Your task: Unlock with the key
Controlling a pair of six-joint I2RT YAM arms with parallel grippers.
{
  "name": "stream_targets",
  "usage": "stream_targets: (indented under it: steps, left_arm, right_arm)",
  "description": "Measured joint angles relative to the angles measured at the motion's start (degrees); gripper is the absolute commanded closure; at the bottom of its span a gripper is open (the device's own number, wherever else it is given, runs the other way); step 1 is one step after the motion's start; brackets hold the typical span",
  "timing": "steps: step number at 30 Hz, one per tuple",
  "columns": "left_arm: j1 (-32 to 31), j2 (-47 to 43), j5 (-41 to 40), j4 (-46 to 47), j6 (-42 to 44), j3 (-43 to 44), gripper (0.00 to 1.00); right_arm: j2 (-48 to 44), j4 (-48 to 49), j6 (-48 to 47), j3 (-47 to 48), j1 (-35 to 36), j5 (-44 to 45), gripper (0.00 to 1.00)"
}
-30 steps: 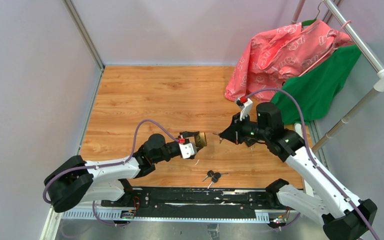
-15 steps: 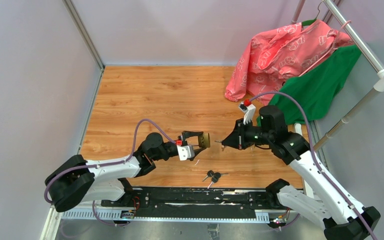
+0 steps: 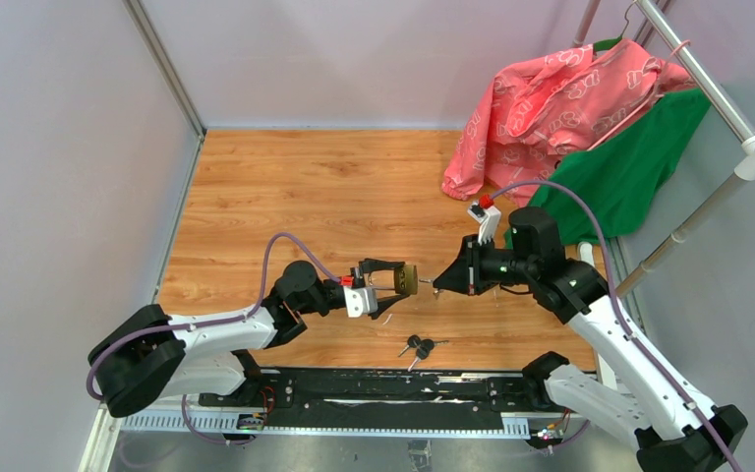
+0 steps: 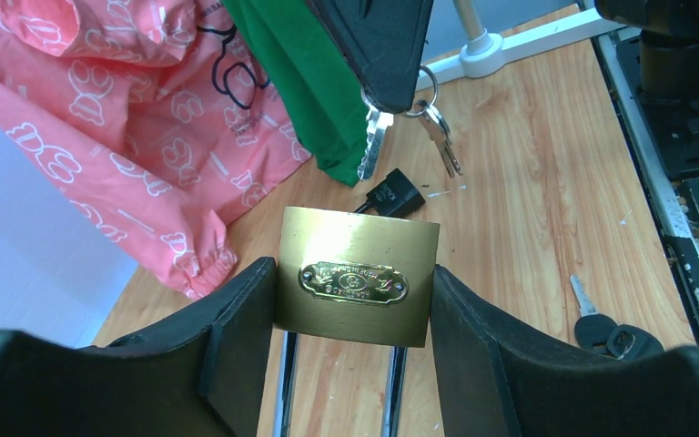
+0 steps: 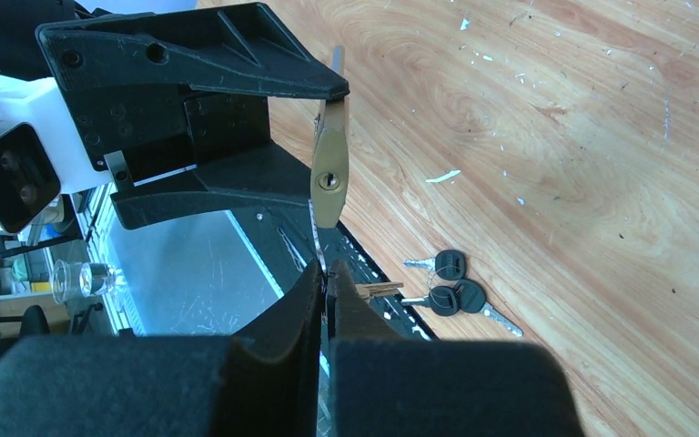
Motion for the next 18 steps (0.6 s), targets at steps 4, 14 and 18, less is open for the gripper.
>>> stream_targets:
  steps: [4,14,18]
  left_arm:
    - [0.0,0.0,0.9,0.2,-0.4,0.2,1.0]
    - [0.0,0.0,2.4,0.6,-1.3,0.7,1.0]
    - [0.0,0.0,2.4,0.5,-1.4,0.7,1.0]
  right_arm:
    - [0.6,0.2,0.3,-0.1,0.0,-0.4,1.0]
    - [1.7,1.1,1.0,-0.5,0.0,-0.6,1.0]
    - [2.0,1.5,1.0,-0.6,0.0,-0.6,1.0]
